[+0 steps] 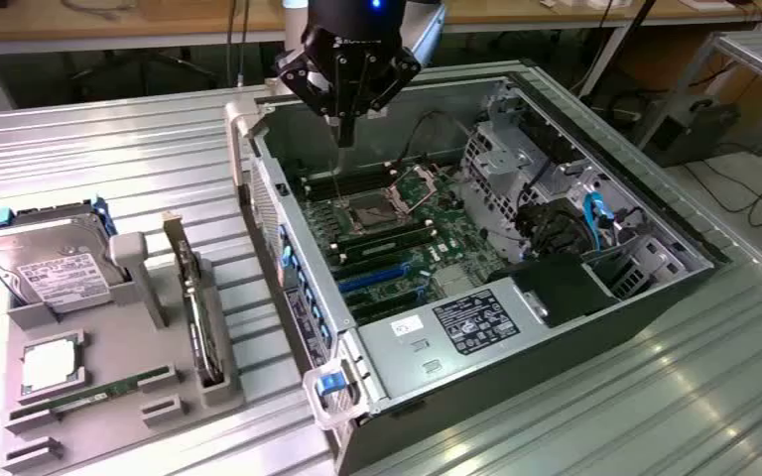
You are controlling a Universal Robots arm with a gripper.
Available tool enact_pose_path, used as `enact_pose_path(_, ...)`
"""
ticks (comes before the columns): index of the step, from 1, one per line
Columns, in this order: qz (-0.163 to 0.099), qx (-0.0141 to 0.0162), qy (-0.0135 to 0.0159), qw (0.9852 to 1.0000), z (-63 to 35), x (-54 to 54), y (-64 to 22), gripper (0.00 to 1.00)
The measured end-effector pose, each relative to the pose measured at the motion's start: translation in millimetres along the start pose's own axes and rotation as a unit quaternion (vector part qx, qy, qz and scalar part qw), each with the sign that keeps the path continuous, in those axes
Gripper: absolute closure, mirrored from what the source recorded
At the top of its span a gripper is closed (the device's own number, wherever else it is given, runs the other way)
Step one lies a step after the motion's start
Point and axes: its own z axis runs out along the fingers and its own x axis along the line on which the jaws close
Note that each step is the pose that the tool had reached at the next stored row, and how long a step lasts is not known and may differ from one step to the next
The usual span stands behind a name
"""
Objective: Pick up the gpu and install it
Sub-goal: 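Reach for the gpu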
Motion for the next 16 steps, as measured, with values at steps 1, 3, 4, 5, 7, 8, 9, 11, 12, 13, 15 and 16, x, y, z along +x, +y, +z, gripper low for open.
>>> enact_pose_path(1,0.000,0.0000,0.0000,1.0000,0.0,0.0,0.0,0.89)
enact_pose_path(3,0.000,0.0000,0.0000,1.0000,0.0,0.0,0.0,0.89)
enact_pose_path(4,0.000,0.0000,0.0000,1.0000,0.0,0.0,0.0,0.89)
enact_pose_path(5,0.000,0.0000,0.0000,1.0000,0.0,0.0,0.0,0.89)
enact_pose_path(7,0.000,0.0000,0.0000,1.0000,0.0,0.0,0.0,0.89)
enact_pose_path(8,0.000,0.0000,0.0000,1.0000,0.0,0.0,0.0,0.89)
enact_pose_path(9,0.000,0.0000,0.0000,1.0000,-0.1,0.7,0.0,0.89)
enact_pose_path(11,0.000,0.0001,0.0001,1.0000,-0.3,4.8,-0.8,0.89)
enact_pose_path(12,0.000,0.0000,0.0000,1.0000,-0.3,8.0,-1.8,0.89)
enact_pose_path(13,0.000,0.0000,0.0000,1.0000,-0.4,11.7,-3.0,0.89)
enact_pose_path(15,0.000,0.0000,0.0000,1.0000,-0.8,22.0,-5.9,0.89)
enact_pose_path(16,0.000,0.0000,0.0000,1.0000,-1.0,26.1,-7.1,0.89)
